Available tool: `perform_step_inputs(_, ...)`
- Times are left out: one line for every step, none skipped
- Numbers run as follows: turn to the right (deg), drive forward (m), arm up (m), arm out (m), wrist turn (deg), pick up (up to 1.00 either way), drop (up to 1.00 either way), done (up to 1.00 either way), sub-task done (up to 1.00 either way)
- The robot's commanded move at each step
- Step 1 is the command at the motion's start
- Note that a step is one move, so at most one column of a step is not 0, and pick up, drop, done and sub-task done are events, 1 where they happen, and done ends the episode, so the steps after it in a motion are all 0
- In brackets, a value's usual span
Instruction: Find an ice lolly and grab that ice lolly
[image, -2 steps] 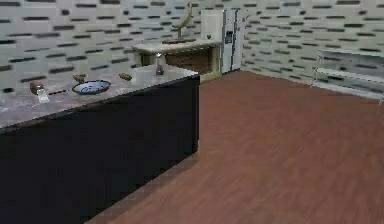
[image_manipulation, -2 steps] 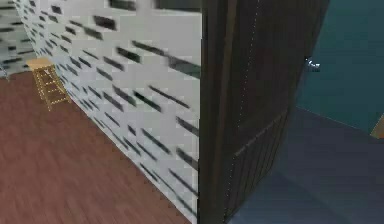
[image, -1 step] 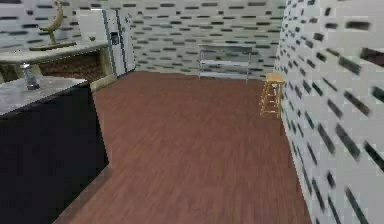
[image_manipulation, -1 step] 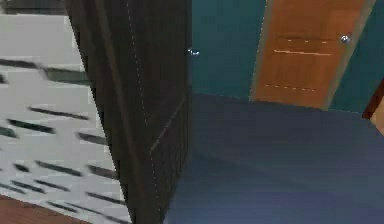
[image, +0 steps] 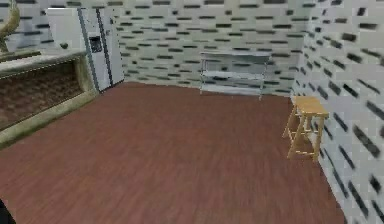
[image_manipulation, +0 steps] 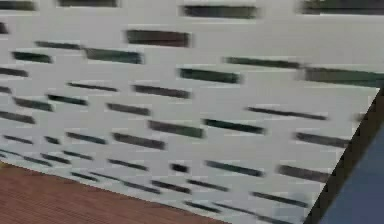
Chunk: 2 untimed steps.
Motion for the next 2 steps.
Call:
perform_step_inputs(0.0, 0.85, 0.00, 0.00, 0.0, 0.00, 0.00, 0.00, 0.00)
perform_step_inputs(24.0, 0.00, 0.00, 0.00, 0.0, 0.00, 0.00, 0.00, 0.00)
